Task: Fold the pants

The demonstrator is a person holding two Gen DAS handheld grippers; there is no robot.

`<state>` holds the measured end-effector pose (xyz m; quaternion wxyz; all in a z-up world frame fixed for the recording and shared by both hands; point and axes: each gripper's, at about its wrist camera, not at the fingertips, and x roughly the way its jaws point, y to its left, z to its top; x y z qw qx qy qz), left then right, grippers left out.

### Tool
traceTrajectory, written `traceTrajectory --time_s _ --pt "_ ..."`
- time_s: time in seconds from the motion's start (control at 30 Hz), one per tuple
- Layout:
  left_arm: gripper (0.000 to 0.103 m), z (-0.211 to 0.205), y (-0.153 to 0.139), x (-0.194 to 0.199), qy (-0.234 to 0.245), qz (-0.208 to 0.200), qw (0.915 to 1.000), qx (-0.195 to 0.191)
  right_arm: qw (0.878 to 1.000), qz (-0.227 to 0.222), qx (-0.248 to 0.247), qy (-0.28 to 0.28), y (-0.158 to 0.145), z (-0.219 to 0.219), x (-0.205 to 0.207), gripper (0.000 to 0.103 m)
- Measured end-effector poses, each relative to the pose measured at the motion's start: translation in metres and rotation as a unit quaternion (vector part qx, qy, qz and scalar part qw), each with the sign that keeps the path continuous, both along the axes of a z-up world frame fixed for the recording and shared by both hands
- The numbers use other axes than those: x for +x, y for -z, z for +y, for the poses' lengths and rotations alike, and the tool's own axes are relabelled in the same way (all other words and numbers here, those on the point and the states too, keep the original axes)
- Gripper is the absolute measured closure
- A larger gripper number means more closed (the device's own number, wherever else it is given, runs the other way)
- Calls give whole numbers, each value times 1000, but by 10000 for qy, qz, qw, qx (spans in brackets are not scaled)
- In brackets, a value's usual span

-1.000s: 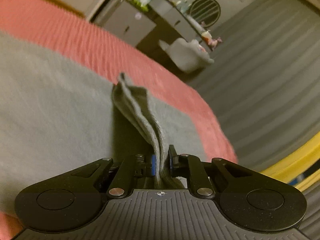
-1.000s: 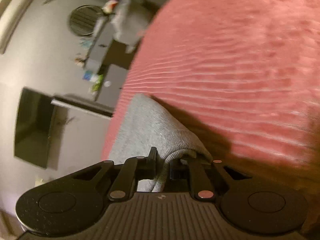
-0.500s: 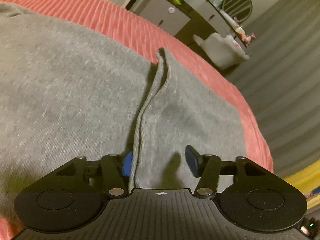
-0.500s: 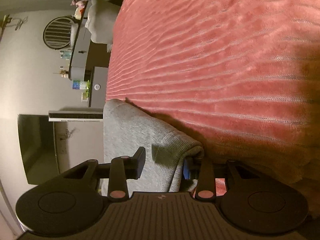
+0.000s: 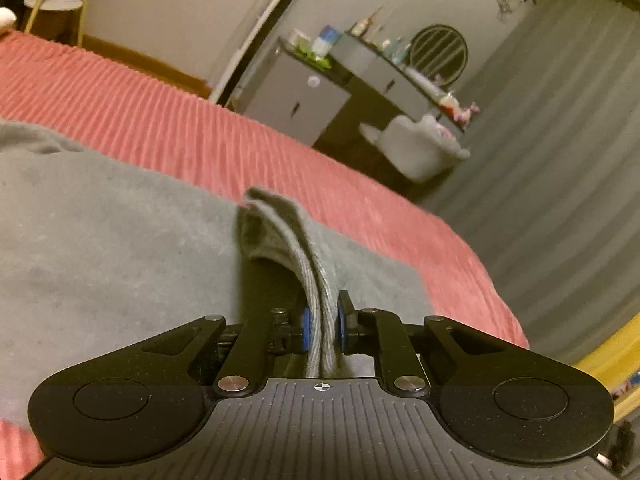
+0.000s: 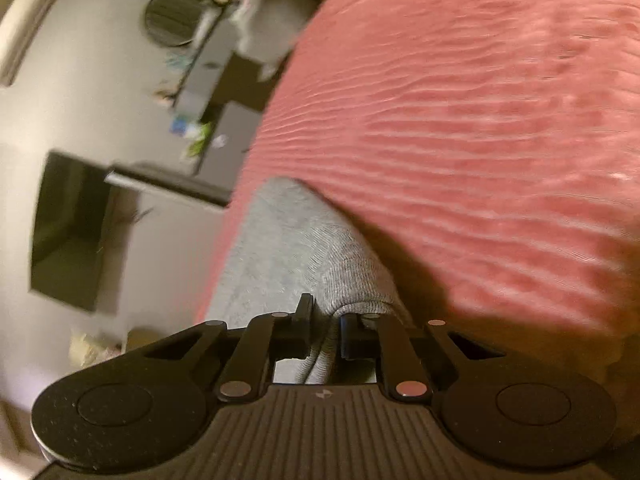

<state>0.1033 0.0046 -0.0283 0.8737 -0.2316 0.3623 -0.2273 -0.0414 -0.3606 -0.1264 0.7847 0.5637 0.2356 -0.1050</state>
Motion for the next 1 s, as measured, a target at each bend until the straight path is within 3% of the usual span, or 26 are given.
traceTrajectory --time_s 0.03,0.07,0.1,0.17,0.2,0.3,0.33,0.4,0.5,0.53,0.6,0.63,0.7,1.0 --pt "86 3 5 3 -20 175 9998 38 10000 88 13 1 1 1 1 89" --pt "84 3 14 8 -79 365 9992 165 9997 236 -24 17 3 1 3 81" --pt "82 4 22 11 -236 499 9977 386 9988 481 -72 58 6 1 5 75" --pt "75 4 33 13 -582 575 9931 837 9982 542 189 157 14 -3 5 72" --pt "63 4 37 15 -565 633 9926 869 9980 492 333 203 16 -6 3 72" --pt "31 -2 46 20 -111 898 9951 408 9976 376 530 235 21 -9 -2 67" --pt "27 -7 49 21 -8 926 9950 386 9976 372 534 241 21 -9 -3 67" --pt "31 -15 54 20 35 788 9948 646 9981 380 444 214 21 -7 -5 66" --pt "54 -25 52 23 -56 662 9935 921 9988 428 211 146 16 -2 -3 66" --pt "65 -24 53 24 -136 705 9930 942 9989 428 152 130 15 -1 -3 68" --pt "78 -17 54 26 -265 800 9929 845 9986 522 -4 89 12 2 0 74" --pt "80 -10 53 27 -280 862 9932 728 9984 559 -70 61 10 3 3 80" --pt "83 -6 53 30 -338 955 9933 557 9975 651 -260 13 7 6 6 82" --pt "86 -10 42 30 -342 731 9946 656 9949 780 -632 -117 -1 13 6 84"
